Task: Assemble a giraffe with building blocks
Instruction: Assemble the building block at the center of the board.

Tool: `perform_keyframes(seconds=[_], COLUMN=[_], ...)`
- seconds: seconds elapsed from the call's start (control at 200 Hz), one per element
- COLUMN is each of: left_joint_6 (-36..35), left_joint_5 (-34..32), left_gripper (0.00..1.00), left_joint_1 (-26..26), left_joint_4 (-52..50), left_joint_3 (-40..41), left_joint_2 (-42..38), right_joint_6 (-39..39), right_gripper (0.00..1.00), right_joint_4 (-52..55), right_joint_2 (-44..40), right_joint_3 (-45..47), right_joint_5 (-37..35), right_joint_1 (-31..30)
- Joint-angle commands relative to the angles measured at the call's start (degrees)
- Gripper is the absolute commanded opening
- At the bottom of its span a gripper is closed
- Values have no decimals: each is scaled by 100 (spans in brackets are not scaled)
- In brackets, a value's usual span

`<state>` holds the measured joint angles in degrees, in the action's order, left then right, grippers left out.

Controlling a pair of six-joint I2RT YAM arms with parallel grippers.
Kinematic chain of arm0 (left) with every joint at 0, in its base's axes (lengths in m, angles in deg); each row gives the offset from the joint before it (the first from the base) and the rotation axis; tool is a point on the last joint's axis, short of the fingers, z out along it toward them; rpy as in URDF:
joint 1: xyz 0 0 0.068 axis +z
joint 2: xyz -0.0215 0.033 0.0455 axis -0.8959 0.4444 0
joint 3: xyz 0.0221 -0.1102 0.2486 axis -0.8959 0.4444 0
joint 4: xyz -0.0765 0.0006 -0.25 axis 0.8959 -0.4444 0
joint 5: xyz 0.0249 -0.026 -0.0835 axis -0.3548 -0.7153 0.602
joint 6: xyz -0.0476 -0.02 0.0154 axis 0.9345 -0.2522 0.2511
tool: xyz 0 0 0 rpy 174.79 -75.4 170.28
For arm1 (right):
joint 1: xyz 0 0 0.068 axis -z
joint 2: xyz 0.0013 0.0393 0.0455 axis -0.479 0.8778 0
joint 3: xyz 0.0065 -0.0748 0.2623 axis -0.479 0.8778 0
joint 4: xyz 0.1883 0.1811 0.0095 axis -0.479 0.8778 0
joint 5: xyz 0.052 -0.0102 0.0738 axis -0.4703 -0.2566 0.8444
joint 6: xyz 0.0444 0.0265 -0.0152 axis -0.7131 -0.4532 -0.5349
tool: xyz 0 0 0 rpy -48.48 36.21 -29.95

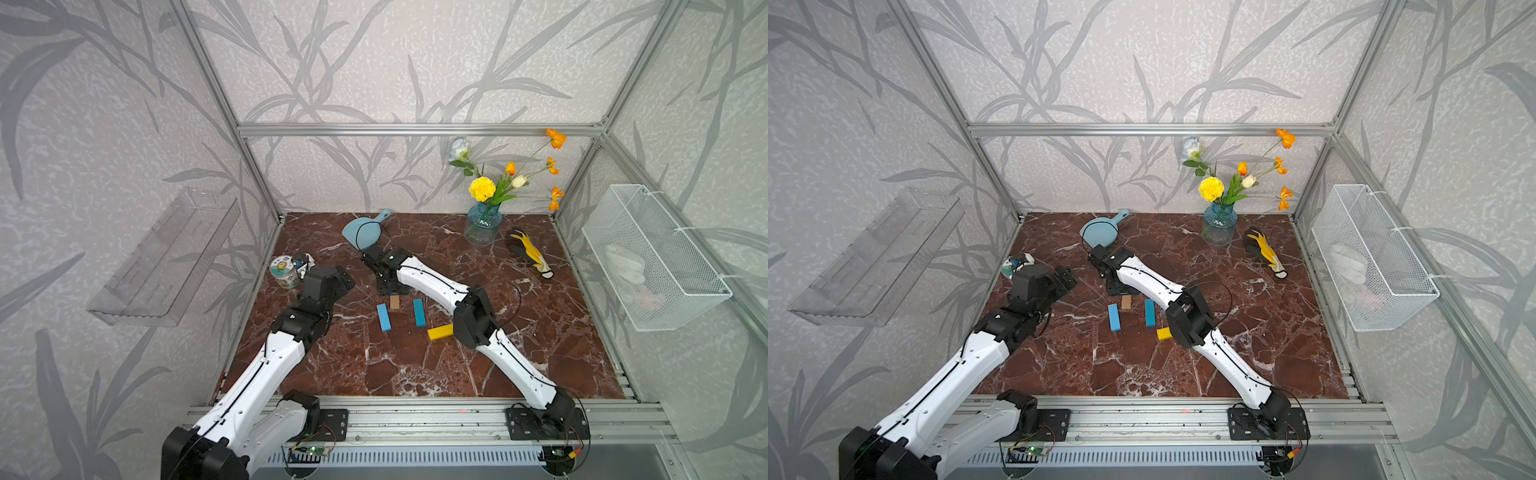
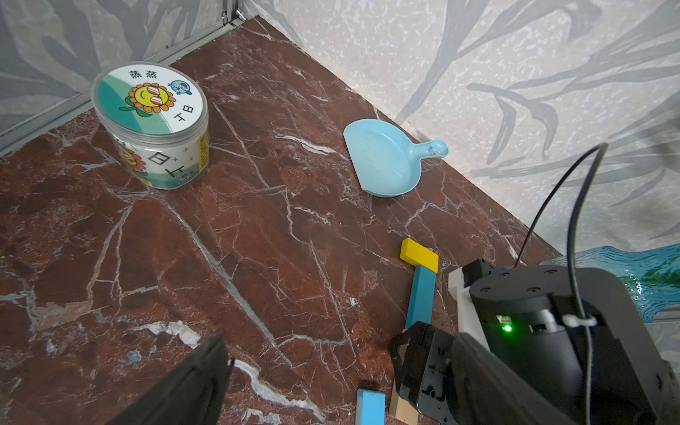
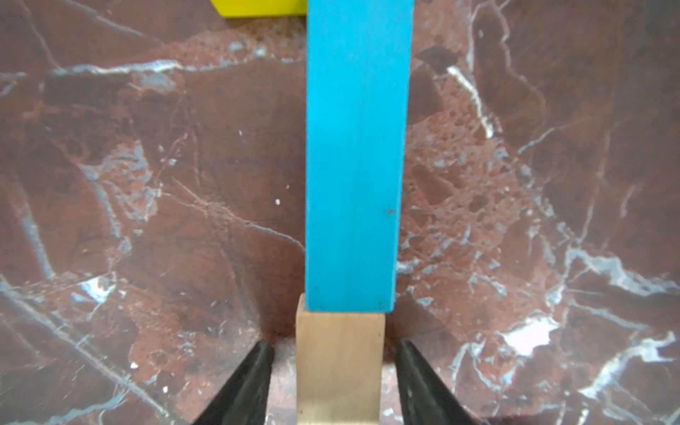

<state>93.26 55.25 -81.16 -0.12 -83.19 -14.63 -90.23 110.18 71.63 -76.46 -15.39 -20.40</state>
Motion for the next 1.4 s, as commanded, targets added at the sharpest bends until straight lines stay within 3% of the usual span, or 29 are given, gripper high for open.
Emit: perform_keyframes(seconds=[0.0, 0.415, 0.71, 1.395], left_joint_6=[-88, -79, -71, -62], left_joint_5=[-10, -13, -12, -12], left_gripper=[95, 95, 96, 95], left_joint_1=[-13, -13, -13, -21], left_joint_4=[78, 76, 81, 68], left_joint_3=[42, 47, 40, 37], left_joint_2=[2, 4, 2, -2], right_joint_6=[58, 100, 22, -49], right_gripper=[56, 56, 55, 54], right_joint_4=[210, 452, 249, -36], right_joint_2=[182, 73, -262, -595], right_joint_3=[-25, 164, 871, 1549], right_joint_5=[-110, -251, -226, -111], right_joint_1=[-12, -54, -81, -170])
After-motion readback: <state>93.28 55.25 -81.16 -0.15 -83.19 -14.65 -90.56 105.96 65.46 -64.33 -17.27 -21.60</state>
